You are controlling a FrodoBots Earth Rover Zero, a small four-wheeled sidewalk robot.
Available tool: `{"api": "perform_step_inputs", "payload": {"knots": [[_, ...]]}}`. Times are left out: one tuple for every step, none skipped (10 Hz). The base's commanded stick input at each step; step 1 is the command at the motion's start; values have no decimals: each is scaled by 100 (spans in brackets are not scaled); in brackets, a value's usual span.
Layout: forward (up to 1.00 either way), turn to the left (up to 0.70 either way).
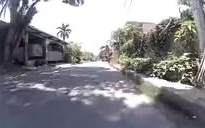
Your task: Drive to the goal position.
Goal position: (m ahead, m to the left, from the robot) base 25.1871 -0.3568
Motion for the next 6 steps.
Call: {"api": "perform_step_inputs", "payload": {"knots": [[100, 0], [100, 0], [100, 0], [100, 0], [100, 0], [100, 0]]}}
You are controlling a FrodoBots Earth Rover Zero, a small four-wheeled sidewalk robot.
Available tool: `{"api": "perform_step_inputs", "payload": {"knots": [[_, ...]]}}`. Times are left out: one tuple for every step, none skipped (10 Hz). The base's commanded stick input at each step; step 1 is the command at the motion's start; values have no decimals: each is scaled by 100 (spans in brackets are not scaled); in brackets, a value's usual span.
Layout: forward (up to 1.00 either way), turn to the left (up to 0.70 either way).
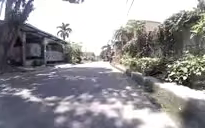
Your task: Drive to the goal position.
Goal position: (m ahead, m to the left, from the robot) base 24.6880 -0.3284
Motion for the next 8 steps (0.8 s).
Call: {"api": "perform_step_inputs", "payload": {"knots": [[100, 0], [100, 0], [100, 0], [100, 0], [100, 0], [100, 0], [100, 0], [100, 0]]}}
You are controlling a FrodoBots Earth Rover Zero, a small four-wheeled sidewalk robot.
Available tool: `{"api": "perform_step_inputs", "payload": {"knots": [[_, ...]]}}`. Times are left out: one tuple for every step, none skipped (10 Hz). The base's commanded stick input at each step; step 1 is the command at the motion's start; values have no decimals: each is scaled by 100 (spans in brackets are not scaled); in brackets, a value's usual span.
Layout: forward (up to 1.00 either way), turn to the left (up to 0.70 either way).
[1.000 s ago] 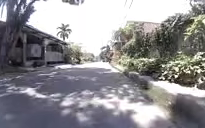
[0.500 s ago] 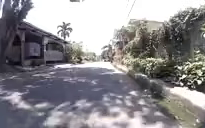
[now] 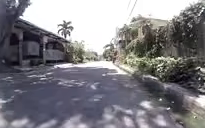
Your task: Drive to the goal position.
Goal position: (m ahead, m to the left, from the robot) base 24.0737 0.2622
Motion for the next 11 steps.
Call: {"api": "perform_step_inputs", "payload": {"knots": [[100, 0], [100, 0], [100, 0], [100, 0], [100, 0], [100, 0], [100, -6], [100, -16], [100, -25], [100, -40], [100, -40]]}}
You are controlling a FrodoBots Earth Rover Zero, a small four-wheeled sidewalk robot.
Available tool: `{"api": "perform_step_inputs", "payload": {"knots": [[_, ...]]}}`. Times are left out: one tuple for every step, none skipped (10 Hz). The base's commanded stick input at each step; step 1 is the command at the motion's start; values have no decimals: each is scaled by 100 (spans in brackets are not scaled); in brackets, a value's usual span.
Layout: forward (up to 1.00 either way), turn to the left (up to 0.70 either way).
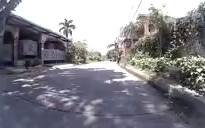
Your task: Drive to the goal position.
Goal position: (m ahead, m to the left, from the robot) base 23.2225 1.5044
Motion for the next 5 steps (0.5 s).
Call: {"api": "perform_step_inputs", "payload": {"knots": [[100, -40], [100, -30], [100, -11], [100, 0], [100, 0]]}}
